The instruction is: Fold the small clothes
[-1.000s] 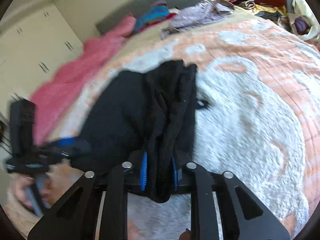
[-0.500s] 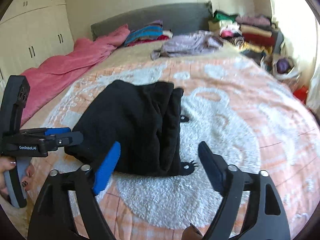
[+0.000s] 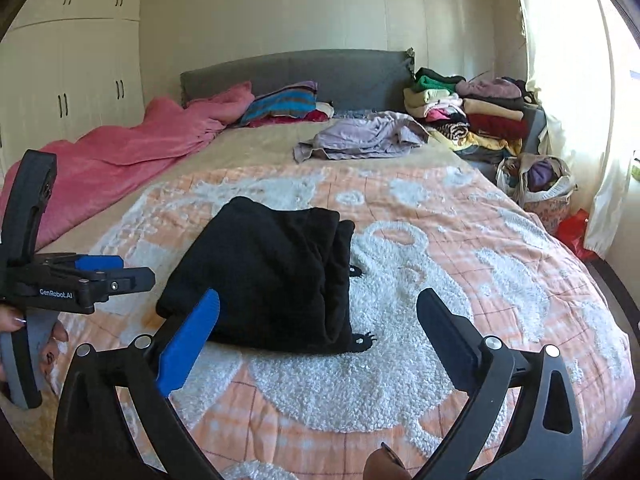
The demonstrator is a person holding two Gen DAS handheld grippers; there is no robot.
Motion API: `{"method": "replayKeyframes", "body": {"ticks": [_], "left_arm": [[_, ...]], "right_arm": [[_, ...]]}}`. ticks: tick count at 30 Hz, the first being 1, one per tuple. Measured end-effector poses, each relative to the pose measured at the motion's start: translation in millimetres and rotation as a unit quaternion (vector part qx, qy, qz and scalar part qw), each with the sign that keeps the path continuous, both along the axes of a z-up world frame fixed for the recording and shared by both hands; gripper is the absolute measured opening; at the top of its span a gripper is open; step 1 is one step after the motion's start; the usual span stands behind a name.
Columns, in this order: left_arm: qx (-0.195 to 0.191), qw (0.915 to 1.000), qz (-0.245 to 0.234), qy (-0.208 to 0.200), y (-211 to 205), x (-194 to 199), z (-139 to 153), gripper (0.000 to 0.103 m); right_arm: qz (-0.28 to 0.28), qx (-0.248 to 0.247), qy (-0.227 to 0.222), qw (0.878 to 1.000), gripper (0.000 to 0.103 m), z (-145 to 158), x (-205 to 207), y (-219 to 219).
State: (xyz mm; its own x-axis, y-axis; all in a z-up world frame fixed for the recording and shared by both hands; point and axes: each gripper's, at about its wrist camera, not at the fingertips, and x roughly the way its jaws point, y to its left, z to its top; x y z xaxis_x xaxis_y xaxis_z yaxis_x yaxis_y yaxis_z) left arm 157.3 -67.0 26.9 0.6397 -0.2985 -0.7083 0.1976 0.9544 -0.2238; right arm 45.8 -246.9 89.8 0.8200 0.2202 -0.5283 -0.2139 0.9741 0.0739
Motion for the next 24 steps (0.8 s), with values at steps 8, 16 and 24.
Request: {"method": "replayKeyframes", "body": {"ticks": [8, 16, 24], "left_arm": [[-0.005, 0.9993, 0.005, -0.036, 5, -20, 14, 0.093], [-0.012, 0.9979, 0.004, -0.064, 10, -44, 23, 0.093], [-0.016, 0.9971, 0.013, -0.074, 20, -64, 19, 0.093]], "right_arm": [[-0.007, -0.002, -0.017, 1.0, 0.098, 6, -17, 7], [-0.021, 0.003, -0.04, 0.999, 0.098, 9, -41, 12], [-0.026, 0.018, -0.053, 0.998, 0.098, 8, -64, 20]]}}
